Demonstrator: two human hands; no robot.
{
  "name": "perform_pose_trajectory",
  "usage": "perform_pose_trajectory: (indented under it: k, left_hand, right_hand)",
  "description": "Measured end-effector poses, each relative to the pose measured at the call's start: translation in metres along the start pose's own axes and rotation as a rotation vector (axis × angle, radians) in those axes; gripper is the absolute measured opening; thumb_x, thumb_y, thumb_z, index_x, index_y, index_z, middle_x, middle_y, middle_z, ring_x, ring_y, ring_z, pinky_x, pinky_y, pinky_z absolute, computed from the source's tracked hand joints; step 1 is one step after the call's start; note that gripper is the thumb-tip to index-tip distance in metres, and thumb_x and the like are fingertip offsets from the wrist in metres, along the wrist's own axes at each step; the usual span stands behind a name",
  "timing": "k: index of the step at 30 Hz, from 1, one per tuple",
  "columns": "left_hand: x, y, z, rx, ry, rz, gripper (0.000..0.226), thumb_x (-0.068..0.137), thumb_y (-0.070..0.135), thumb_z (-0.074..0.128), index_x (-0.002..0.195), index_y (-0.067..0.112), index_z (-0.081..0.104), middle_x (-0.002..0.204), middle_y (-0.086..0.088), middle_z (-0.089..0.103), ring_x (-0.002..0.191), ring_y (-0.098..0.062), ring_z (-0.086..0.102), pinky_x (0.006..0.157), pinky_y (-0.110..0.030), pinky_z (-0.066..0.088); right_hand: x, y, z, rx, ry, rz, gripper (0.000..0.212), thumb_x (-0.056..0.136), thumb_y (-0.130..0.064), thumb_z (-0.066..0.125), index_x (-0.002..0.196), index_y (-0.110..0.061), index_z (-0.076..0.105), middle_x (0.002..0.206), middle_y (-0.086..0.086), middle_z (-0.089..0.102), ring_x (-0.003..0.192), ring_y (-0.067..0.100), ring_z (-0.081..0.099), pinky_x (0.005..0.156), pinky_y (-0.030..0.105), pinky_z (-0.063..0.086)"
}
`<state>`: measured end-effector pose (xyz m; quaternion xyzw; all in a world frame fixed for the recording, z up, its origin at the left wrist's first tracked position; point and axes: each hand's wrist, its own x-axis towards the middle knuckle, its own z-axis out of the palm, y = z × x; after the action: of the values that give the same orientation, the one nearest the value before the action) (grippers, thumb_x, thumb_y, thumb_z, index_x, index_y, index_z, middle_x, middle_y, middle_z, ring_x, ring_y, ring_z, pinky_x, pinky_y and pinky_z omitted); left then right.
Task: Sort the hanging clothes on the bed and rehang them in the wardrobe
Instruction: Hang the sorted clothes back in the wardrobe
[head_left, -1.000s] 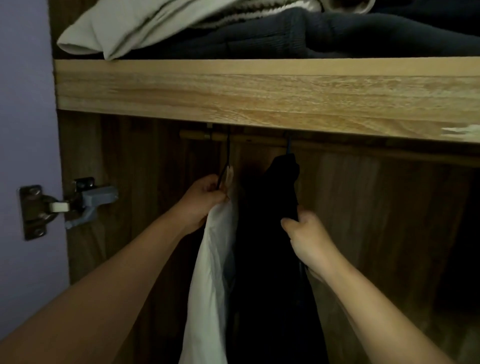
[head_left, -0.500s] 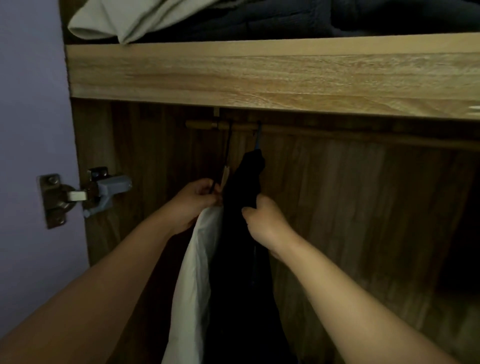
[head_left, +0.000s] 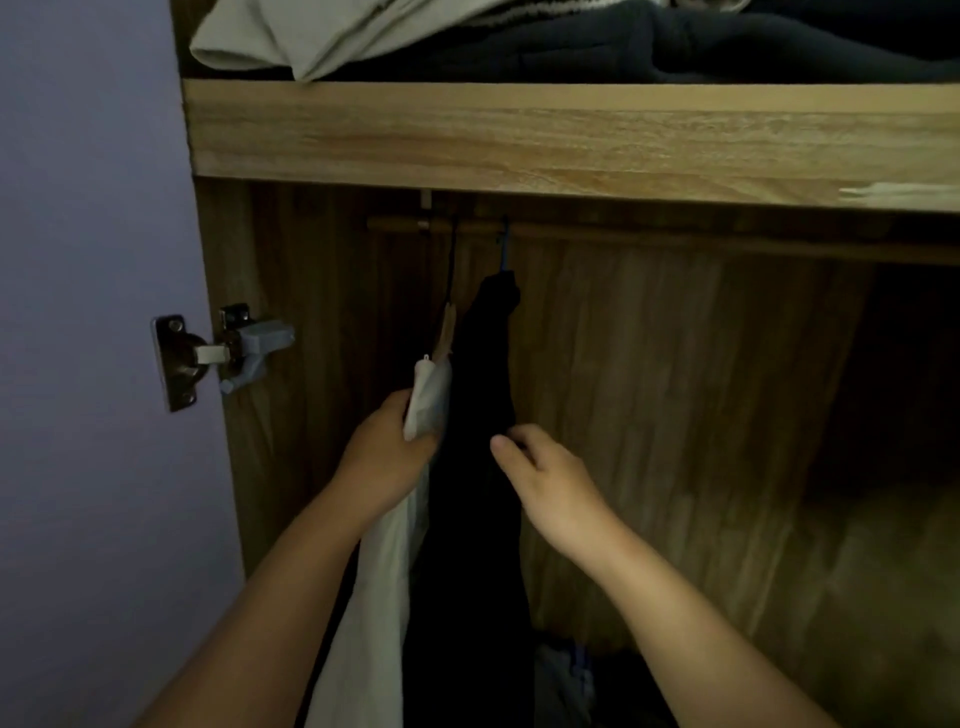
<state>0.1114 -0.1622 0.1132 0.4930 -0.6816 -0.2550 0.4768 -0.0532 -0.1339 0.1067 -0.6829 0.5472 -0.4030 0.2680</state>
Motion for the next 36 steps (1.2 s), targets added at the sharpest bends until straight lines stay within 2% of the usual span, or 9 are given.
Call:
perform_pose_trajectory:
  k: [3, 5, 10, 15, 18, 22, 28, 31, 36]
  left_hand:
    - [-0.023, -0.006, -0.001, 0.004, -0.031, -0.032, 0.045, 0.094, 0.013, 0.049, 0.138, 0.018, 0.039, 0.124, -0.002, 0.055, 0.105, -0.014, 0.053, 0.088, -0.027, 0.044]
    - [-0.038, -0.007, 0.0, -0.004, -0.042, -0.041, 0.044, 0.094, 0.013, 0.05, 0.137, 0.019, 0.041, 0.123, -0.001, 0.054, 0.106, -0.015, 0.053, 0.088, -0.029, 0.044]
    - [-0.079, -0.007, 0.007, 0.073, -0.023, -0.044, 0.042, 0.095, 0.014, 0.049, 0.136, 0.016, 0.043, 0.133, -0.003, 0.049, 0.11, -0.011, 0.046, 0.09, -0.026, 0.04]
    - [-0.131, 0.008, 0.027, 0.162, -0.121, -0.017, 0.036, 0.094, 0.016, 0.05, 0.13, 0.016, 0.049, 0.136, -0.005, 0.049, 0.125, -0.019, 0.045, 0.098, -0.028, 0.037]
    - [-0.167, 0.029, 0.049, 0.193, -0.177, 0.034, 0.035, 0.093, 0.016, 0.052, 0.128, 0.015, 0.051, 0.131, -0.005, 0.052, 0.123, -0.019, 0.047, 0.098, -0.029, 0.039]
    - [-0.21, 0.051, 0.086, 0.27, -0.288, 0.075, 0.035, 0.093, 0.02, 0.053, 0.127, 0.016, 0.052, 0.129, -0.003, 0.053, 0.119, -0.016, 0.05, 0.094, -0.021, 0.037]
    - [-0.262, 0.073, 0.132, 0.403, -0.432, 0.171, 0.038, 0.092, 0.028, 0.054, 0.129, 0.022, 0.05, 0.127, 0.0, 0.05, 0.117, -0.016, 0.051, 0.094, -0.023, 0.041]
    - [-0.278, 0.084, 0.152, 0.444, -0.511, 0.242, 0.042, 0.092, 0.032, 0.053, 0.133, 0.024, 0.045, 0.128, 0.004, 0.048, 0.118, -0.014, 0.048, 0.091, -0.019, 0.038]
    - [-0.289, 0.097, 0.182, 0.44, -0.668, 0.309, 0.044, 0.093, 0.035, 0.052, 0.135, 0.026, 0.042, 0.131, 0.005, 0.045, 0.12, -0.014, 0.046, 0.097, -0.026, 0.041]
  right_hand:
    - [-0.033, 0.015, -0.004, -0.078, -0.042, 0.01, 0.035, 0.099, -0.034, 0.039, 0.121, -0.014, 0.057, 0.103, -0.002, 0.061, 0.092, 0.011, 0.057, 0.075, 0.022, 0.045]
    - [-0.054, 0.027, -0.007, -0.161, -0.072, 0.044, 0.028, 0.099, -0.027, 0.044, 0.119, -0.014, 0.059, 0.099, -0.004, 0.057, 0.088, 0.008, 0.053, 0.068, 0.018, 0.041]
    - [-0.102, 0.051, -0.021, -0.39, -0.133, 0.126, 0.028, 0.096, -0.027, 0.049, 0.121, -0.018, 0.057, 0.117, 0.001, 0.054, 0.11, 0.015, 0.051, 0.089, 0.02, 0.04]
    - [-0.164, 0.055, -0.042, -0.702, -0.122, 0.167, 0.031, 0.098, -0.027, 0.043, 0.126, -0.015, 0.051, 0.125, 0.005, 0.05, 0.119, 0.023, 0.044, 0.096, 0.032, 0.04]
    - [-0.205, 0.059, -0.055, -0.792, -0.116, 0.191, 0.03, 0.098, -0.027, 0.043, 0.122, -0.012, 0.052, 0.123, 0.008, 0.051, 0.117, 0.025, 0.044, 0.096, 0.036, 0.042]
    - [-0.261, 0.066, -0.072, -0.852, -0.122, 0.246, 0.032, 0.098, -0.027, 0.042, 0.125, -0.011, 0.049, 0.126, 0.009, 0.05, 0.12, 0.027, 0.043, 0.099, 0.039, 0.04]
    - [-0.335, 0.076, -0.093, -0.897, -0.127, 0.332, 0.037, 0.098, -0.028, 0.042, 0.131, -0.012, 0.045, 0.13, 0.011, 0.047, 0.121, 0.028, 0.041, 0.099, 0.04, 0.039]
    - [-0.365, 0.074, -0.102, -0.895, -0.075, 0.393, 0.037, 0.098, -0.027, 0.042, 0.131, -0.012, 0.045, 0.129, 0.011, 0.047, 0.12, 0.028, 0.042, 0.098, 0.04, 0.04]
    - [-0.408, 0.072, -0.113, -0.912, 0.024, 0.508, 0.029, 0.097, -0.023, 0.042, 0.12, -0.007, 0.049, 0.122, 0.014, 0.052, 0.114, 0.03, 0.047, 0.094, 0.039, 0.042]
